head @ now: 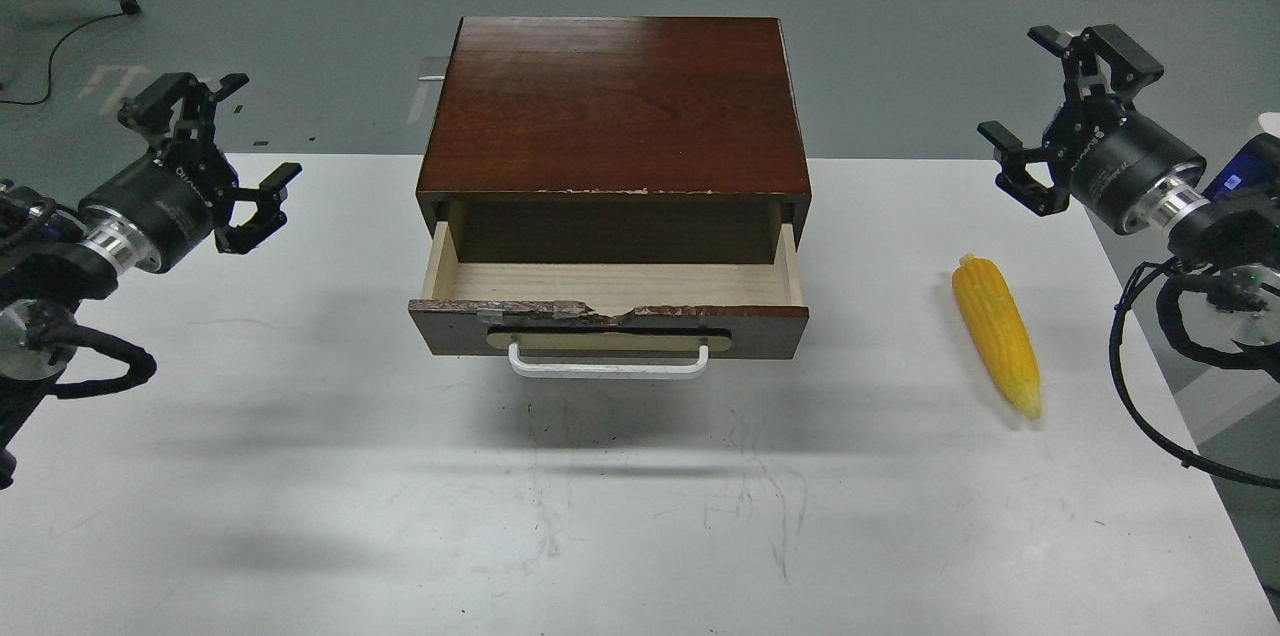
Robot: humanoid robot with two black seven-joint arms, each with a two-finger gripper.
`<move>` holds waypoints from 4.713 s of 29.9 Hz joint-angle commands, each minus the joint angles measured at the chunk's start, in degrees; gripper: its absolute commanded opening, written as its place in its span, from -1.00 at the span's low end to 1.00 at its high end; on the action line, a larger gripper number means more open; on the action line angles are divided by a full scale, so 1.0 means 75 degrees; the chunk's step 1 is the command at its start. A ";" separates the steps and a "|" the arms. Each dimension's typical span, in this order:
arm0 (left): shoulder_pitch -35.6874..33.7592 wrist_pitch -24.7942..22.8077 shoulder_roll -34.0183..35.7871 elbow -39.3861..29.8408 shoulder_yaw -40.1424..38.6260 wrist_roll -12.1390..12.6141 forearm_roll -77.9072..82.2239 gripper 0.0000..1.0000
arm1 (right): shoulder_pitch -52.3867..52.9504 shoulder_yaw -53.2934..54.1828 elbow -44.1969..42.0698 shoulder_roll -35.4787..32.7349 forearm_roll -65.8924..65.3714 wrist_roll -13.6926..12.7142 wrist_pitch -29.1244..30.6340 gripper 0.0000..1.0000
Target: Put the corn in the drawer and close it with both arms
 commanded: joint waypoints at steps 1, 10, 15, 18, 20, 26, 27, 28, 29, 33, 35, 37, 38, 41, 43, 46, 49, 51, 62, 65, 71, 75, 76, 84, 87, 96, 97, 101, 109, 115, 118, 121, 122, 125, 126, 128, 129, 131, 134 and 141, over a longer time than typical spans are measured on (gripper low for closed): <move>0.0008 -0.0085 0.0067 -0.0107 0.0009 -0.0043 0.0018 0.96 | -0.0011 0.0003 -0.0003 -0.0006 0.0006 -0.0015 -0.0031 1.00; 0.0008 0.0054 0.0184 -0.0424 -0.0038 -0.0032 -0.0040 0.96 | 0.0012 0.0003 -0.0015 0.0029 -0.0005 0.0008 -0.0043 1.00; -0.0004 0.0125 0.0231 -0.0424 -0.0073 -0.0021 -0.0040 0.96 | 0.0000 -0.0020 -0.0050 0.0029 -0.0017 -0.0003 -0.0043 1.00; -0.0004 0.0136 0.0231 -0.0424 -0.0073 -0.0032 -0.0040 0.96 | -0.0011 0.0015 -0.0097 -0.0017 -0.0017 -0.0003 -0.0054 1.00; -0.0004 0.0137 0.0231 -0.0436 -0.0085 -0.0032 -0.0040 0.96 | -0.0011 0.0015 -0.0109 -0.0018 -0.0005 -0.0003 -0.0054 1.00; -0.0074 0.0137 0.0255 -0.0436 -0.0061 -0.0021 -0.0028 0.96 | 0.0000 -0.0102 -0.0121 -0.0264 -0.0017 -0.0015 -0.0090 1.00; -0.0109 0.0137 0.0255 -0.0436 -0.0061 -0.0021 -0.0028 0.96 | 0.0000 -0.0102 -0.0121 -0.0345 -0.0017 -0.0015 -0.0159 1.00; -0.0121 0.0137 0.0266 -0.0436 -0.0061 -0.0021 -0.0016 0.96 | -0.0011 -0.0114 -0.0121 -0.0358 -0.0017 -0.0015 -0.0195 1.00; -0.0133 0.0137 0.0266 -0.0436 -0.0061 -0.0021 -0.0005 0.96 | -0.0023 -0.0149 -0.0121 -0.0404 -0.0017 -0.0003 -0.0276 1.00; -0.0133 0.0137 0.0266 -0.0436 -0.0061 -0.0032 0.0031 0.96 | -0.0093 -0.0243 -0.0109 -0.0475 -0.0017 -0.0003 -0.0488 1.00; -0.0133 0.0137 0.0266 -0.0436 -0.0061 -0.0032 0.0031 0.96 | -0.0117 -0.0255 -0.0097 -0.0463 -0.0017 0.0008 -0.0488 1.00; -0.0121 0.0148 0.0266 -0.0448 -0.0061 -0.0032 0.0031 0.96 | -0.0117 -0.0255 -0.0097 -0.0463 -0.0017 0.0009 -0.0500 1.00; -0.0121 0.0148 0.0266 -0.0448 -0.0050 -0.0032 0.0031 0.96 | -0.0117 -0.0150 -0.0132 -0.0463 -0.0017 0.0032 -0.0523 1.00; -0.0121 0.0148 0.0301 -0.0448 -0.0050 -0.0044 0.0031 0.96 | -0.0117 0.0026 -0.0388 -0.0440 0.0030 0.0114 -0.0593 1.00; -0.0121 0.0137 0.0383 -0.0459 -0.0050 -0.0032 0.0031 0.96 | -0.0117 0.0249 -0.0601 -0.0417 0.0030 0.0126 -0.0570 1.00; -0.0133 0.0102 0.0466 -0.0459 -0.0038 -0.0021 0.0042 0.96 | -0.0117 0.0390 -0.0695 -0.0381 0.0030 0.0138 -0.0617 1.00; -0.0121 0.0101 0.0477 -0.0459 -0.0026 -0.0021 0.0054 0.96 | -0.0105 0.0332 -0.0590 -0.0393 0.0042 0.0126 -0.0628 1.00; -0.0121 0.0113 0.0477 -0.0459 -0.0014 -0.0021 0.0054 0.96 | -0.0105 0.0215 -0.0543 -0.0393 0.0018 0.0126 -0.0769 1.00; -0.0133 0.0125 0.0536 -0.0483 0.0021 -0.0021 0.0054 0.96 | 0.0024 -0.0430 -0.0484 -0.0440 -0.0460 0.0114 -0.1203 1.00; -0.0145 0.0125 0.0548 -0.0495 0.0021 -0.0021 0.0054 0.96 | 0.0175 -0.1003 -0.0472 -0.0475 -0.1805 0.0102 -0.1355 0.99; -0.0133 0.0101 0.0618 -0.0495 0.0032 0.0015 0.0066 0.96 | 0.0960 -0.3334 -0.0472 -0.0475 -0.5733 0.0102 -0.2749 1.00; -0.0133 0.0090 0.0618 -0.0495 0.0032 0.0003 0.0066 0.96 | 0.1430 -0.4636 -0.0460 -0.0463 -0.7128 0.0114 -0.2948 1.00; -0.0133 0.0101 0.0618 -0.0495 0.0032 0.0003 0.0077 0.96 | 0.1477 -0.4951 -0.0530 -0.0428 -0.7455 0.0091 -0.3077 1.00; -0.0098 0.0101 0.0641 -0.0495 0.0032 -0.0009 0.0066 0.96 | 0.1325 -0.5785 -0.1010 -0.0043 -0.7751 -0.0097 -0.3207 0.87; -0.0098 0.0113 0.0641 -0.0471 0.0032 -0.0021 0.0066 0.96 | 0.1115 -0.5973 -0.1128 0.0390 -0.7751 -0.0108 -0.3218 0.72; -0.0051 0.0055 0.0794 -0.0448 0.0032 -0.0056 0.0066 0.96 | 0.1149 -0.6301 -0.1316 0.1025 -0.7425 -0.0132 -0.2834 -0.99; -0.0051 0.0055 0.0794 -0.0448 0.0032 -0.0044 0.0066 0.96 | 0.1172 -0.6302 -0.1328 0.1014 -0.7330 -0.0132 -0.2693 -1.00; -0.0039 0.0055 0.0794 -0.0436 0.0032 -0.0044 0.0066 0.96 | 0.1418 -0.6302 -0.1374 0.0943 -0.7107 -0.0167 -0.2340 -1.00; -0.0039 0.0066 0.0735 -0.0436 0.0044 -0.0032 0.0077 0.96 | 0.3279 -0.6173 -0.1504 0.0275 -0.7282 -0.0191 -0.3030 -1.00; -0.0039 0.0066 0.0782 -0.0436 0.0044 -0.0021 0.0077 0.96 | 0.5624 -0.6184 -0.0358 0.0298 -1.0090 -0.0120 -0.3335 -1.00; -0.0051 0.0078 0.0782 -0.0436 0.0044 -0.0021 0.0077 0.96 | 0.6280 -0.6173 0.0802 0.0369 -1.2351 -0.0120 -0.3383 -1.00; -0.0039 0.0101 0.0794 -0.0436 0.0044 -0.0032 0.0077 0.96 | 0.6539 -0.6196 0.1903 0.0847 -1.4809 -0.0120 -0.3371 -1.00; -0.0039 0.0101 0.0805 -0.0436 0.0044 -0.0021 0.0077 0.96 | 0.6516 -0.6231 0.2034 0.1023 -1.5166 -0.0120 -0.3371 -1.00; -0.0039 0.0101 0.0876 -0.0448 0.0044 -0.0032 0.0077 0.96 | 0.6329 -0.6839 0.1978 0.2160 -1.5568 -0.0109 -0.3406 -1.00; -0.0039 0.0090 0.0899 -0.0448 0.0044 -0.0032 0.0077 0.96 | 0.6329 -0.6945 0.1873 0.2336 -1.5568 -0.0109 -0.3441 -1.00; -0.0051 0.0078 0.0969 -0.0448 0.0032 -0.0032 0.0066 0.96 | 0.6399 -0.7052 0.1474 0.2782 -1.5568 -0.0109 -0.3558 -1.00; -0.0051 0.0066 0.1039 -0.0448 0.0032 -0.0032 0.0066 0.96 | 0.6434 -0.7052 0.1311 0.3015 -1.5568 -0.0097 -0.3628 -1.00; -0.0039 0.0055 0.1098 -0.0448 0.0032 -0.0044 0.0066 0.96 | 0.6446 -0.7063 0.1064 0.3426 -1.5556 -0.0085 -0.3640 -1.00; -0.0039 0.0055 0.1110 -0.0448 0.0021 -0.0056 0.0066 0.96 | 0.6376 -0.7134 0.0829 0.3895 -1.5556 -0.0085 -0.3652 -1.00; -0.0004 0.0043 0.1216 -0.0424 0.0021 -0.0056 0.0066 0.96 | 0.6129 -0.7133 0.0641 0.4166 -1.4389 -0.0085 -0.3711 0.94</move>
